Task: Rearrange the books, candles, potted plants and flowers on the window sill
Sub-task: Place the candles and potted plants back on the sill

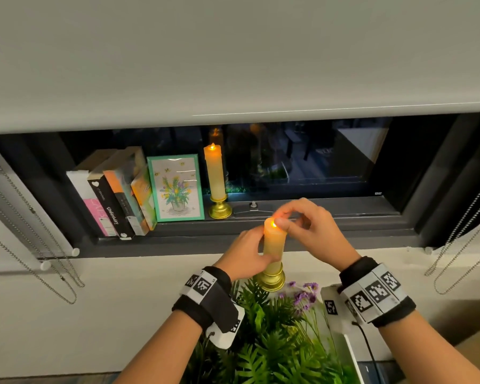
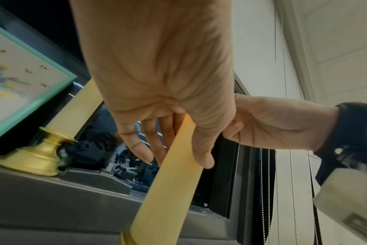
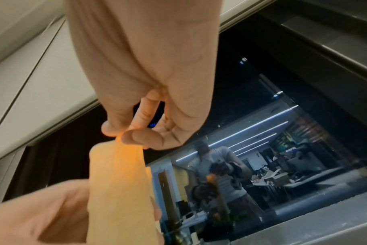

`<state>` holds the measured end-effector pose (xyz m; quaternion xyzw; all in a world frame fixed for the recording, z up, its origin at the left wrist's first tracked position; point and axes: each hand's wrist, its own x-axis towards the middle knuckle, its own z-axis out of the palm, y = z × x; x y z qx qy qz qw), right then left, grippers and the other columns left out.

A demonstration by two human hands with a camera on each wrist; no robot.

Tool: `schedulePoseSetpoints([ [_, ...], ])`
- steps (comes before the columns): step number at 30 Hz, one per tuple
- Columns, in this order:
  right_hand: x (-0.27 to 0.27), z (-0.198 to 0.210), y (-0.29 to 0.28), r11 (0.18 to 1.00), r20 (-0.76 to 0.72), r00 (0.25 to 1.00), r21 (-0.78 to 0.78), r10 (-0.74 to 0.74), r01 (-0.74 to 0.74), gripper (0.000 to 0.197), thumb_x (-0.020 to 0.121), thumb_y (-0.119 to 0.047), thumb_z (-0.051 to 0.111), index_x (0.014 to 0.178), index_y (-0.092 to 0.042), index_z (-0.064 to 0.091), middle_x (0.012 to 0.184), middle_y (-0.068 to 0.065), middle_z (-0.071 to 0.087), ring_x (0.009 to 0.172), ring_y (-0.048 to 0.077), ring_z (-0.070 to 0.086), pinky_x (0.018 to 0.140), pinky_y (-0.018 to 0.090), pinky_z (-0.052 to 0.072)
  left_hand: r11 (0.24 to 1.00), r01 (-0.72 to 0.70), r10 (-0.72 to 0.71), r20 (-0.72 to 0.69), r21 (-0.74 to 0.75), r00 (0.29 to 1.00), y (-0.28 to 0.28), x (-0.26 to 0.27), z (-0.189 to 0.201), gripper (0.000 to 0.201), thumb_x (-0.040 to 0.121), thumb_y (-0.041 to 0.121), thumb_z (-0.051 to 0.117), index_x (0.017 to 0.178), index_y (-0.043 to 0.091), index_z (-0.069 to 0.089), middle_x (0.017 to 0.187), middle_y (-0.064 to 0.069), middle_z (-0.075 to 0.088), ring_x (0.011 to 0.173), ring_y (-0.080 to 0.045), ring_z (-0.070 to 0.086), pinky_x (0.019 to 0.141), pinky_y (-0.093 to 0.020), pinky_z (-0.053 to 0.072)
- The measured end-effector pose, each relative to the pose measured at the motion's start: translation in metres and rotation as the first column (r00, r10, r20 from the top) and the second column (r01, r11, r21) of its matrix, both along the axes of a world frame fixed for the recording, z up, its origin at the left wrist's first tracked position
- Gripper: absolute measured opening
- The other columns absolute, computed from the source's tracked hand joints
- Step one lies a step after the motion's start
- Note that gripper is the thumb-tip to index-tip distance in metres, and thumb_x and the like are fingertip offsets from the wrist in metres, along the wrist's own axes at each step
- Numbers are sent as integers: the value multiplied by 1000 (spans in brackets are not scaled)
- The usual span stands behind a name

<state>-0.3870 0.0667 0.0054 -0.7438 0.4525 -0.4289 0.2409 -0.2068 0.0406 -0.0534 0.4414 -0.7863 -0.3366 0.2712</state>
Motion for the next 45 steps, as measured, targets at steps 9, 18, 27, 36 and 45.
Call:
schedulePoseSetpoints([
  [9,-6,1,-20,990,170,983,131,-67,45,38,82,-28,71,116,-19,57,104,-2,65,85,8,65,74,21,55,968,-146,159,47,-205,986,-13,-4,31,51,70,57,72,110,30,56,86,12,62,74,-7,59,66,-35,54],
  [18,-15,6,-63,977,20,977,1,-211,211,37,78,-30,76,109,-15,61,91,-5,65,79,0,60,64,6,43,937,-213,225,10,-276,974,-48,-13,47,48,78,39,74,119,22,58,105,5,63,88,-10,60,77,-30,55],
  [27,-27,6,-131,920,-128,917,56,-379,388,42,81,-33,73,106,-5,54,90,7,60,89,24,58,72,35,45,967,-158,229,418,-199,879,-87,0,5,55,88,23,62,140,14,44,145,-3,41,133,-24,38,108,-41,36],
  [36,-25,-6,-170,905,-59,913,126,-403,408,48,85,-34,67,120,-7,46,107,16,62,101,34,60,88,46,50,981,-180,194,487,-75,852,-106,-3,-16,69,88,19,61,148,14,28,148,-8,32,135,-29,33,111,-43,33],
  [45,-18,-13,-170,920,-21,927,113,-374,374,47,90,-23,63,127,-5,42,116,17,58,106,32,57,82,29,41,982,-185,185,406,-41,895,-99,2,-28,66,86,12,60,146,11,32,153,-6,28,139,-26,28,115,-38,28],
])
